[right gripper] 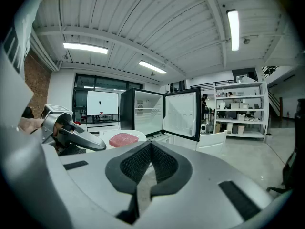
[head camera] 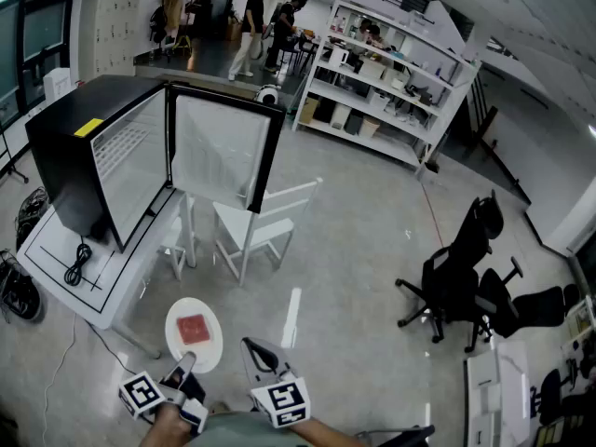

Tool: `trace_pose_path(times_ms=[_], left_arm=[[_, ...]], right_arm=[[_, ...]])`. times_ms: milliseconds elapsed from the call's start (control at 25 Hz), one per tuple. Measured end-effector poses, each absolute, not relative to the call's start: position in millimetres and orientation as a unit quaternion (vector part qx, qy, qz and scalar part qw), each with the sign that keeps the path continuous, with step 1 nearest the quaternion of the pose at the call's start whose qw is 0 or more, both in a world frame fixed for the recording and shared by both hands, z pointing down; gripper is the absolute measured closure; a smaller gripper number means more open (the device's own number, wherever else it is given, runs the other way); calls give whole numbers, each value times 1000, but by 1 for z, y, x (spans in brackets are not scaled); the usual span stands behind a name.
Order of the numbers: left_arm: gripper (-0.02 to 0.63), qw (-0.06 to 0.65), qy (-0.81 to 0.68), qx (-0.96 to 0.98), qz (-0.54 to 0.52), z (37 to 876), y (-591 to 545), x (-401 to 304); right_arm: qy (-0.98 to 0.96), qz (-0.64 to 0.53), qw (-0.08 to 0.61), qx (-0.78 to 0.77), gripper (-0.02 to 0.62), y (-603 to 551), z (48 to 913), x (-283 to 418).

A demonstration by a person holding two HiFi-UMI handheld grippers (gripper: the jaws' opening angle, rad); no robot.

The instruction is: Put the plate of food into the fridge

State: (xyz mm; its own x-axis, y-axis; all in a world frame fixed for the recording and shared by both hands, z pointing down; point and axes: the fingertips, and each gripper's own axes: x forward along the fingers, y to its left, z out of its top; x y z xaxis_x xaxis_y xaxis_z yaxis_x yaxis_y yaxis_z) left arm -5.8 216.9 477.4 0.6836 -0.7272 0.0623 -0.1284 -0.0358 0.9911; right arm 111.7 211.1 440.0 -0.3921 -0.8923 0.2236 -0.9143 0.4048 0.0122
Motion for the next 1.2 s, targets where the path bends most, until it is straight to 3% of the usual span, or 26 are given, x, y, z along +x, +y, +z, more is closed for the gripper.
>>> trace_pose_path(times_ms=[1200], left_arm=[[558,637,-320,653,-256,475,225,-15]], right_arm=[[-835,50,104,538,591,215,441,101]])
